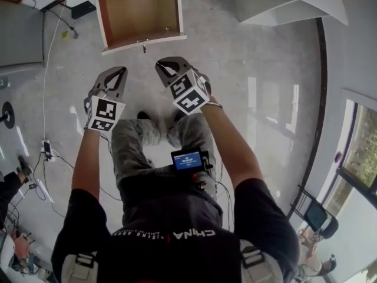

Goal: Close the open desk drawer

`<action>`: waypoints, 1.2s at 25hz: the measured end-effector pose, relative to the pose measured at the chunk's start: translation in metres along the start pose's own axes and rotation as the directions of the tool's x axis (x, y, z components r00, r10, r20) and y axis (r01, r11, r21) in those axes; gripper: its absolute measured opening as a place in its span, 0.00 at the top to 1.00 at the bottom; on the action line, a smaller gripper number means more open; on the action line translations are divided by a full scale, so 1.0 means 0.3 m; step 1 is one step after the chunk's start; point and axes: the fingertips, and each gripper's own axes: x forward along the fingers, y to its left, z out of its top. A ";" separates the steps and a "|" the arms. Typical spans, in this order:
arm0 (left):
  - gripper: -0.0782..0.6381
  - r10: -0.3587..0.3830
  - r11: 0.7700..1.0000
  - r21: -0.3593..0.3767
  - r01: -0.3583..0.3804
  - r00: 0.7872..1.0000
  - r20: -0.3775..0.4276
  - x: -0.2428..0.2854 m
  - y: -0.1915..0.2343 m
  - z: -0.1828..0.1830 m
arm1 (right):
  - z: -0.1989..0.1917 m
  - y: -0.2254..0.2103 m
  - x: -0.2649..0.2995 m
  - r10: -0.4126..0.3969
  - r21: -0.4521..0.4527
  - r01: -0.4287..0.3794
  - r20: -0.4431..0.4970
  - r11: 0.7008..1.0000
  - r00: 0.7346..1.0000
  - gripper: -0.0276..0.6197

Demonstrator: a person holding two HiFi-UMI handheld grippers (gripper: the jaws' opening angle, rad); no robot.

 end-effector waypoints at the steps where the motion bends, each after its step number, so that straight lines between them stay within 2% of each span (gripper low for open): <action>1: 0.87 0.005 1.000 -0.009 -0.005 1.000 0.011 0.055 0.001 -0.034 | -0.043 -0.016 0.049 -0.002 -0.010 0.002 0.002 1.000 1.000 0.93; 5: 0.87 0.030 1.000 0.002 -0.030 0.998 0.055 0.244 0.014 -0.146 | -0.167 -0.086 0.222 -0.016 -0.057 0.018 0.040 0.998 0.999 0.93; 10: 0.87 0.067 0.997 0.015 -0.069 0.991 0.118 0.382 0.037 -0.273 | -0.249 -0.147 0.374 -0.052 -0.136 0.069 0.122 0.988 0.991 0.93; 14: 0.87 0.077 0.997 -0.015 -0.076 0.976 0.204 0.480 0.068 -0.343 | -0.282 -0.187 0.468 -0.084 -0.181 0.125 0.215 0.976 0.973 0.93; 17: 0.87 0.123 0.992 -0.008 -0.125 0.961 0.248 0.541 0.104 -0.379 | -0.316 -0.218 0.527 -0.104 -0.213 0.162 0.262 0.963 0.960 0.93; 22: 0.87 0.192 0.979 0.016 -0.203 0.945 0.263 0.574 0.140 -0.411 | -0.346 -0.246 0.541 -0.121 -0.238 0.195 0.294 0.951 0.948 0.93; 25: 0.87 0.194 0.979 0.009 -0.203 0.947 0.258 0.557 0.148 -0.401 | -0.338 -0.264 0.516 -0.121 -0.230 0.191 0.287 0.954 0.950 0.93; 30: 0.87 0.181 0.978 0.048 -0.201 0.945 0.271 0.532 0.152 -0.377 | -0.310 -0.271 0.497 -0.114 -0.247 0.190 0.294 0.950 0.949 0.93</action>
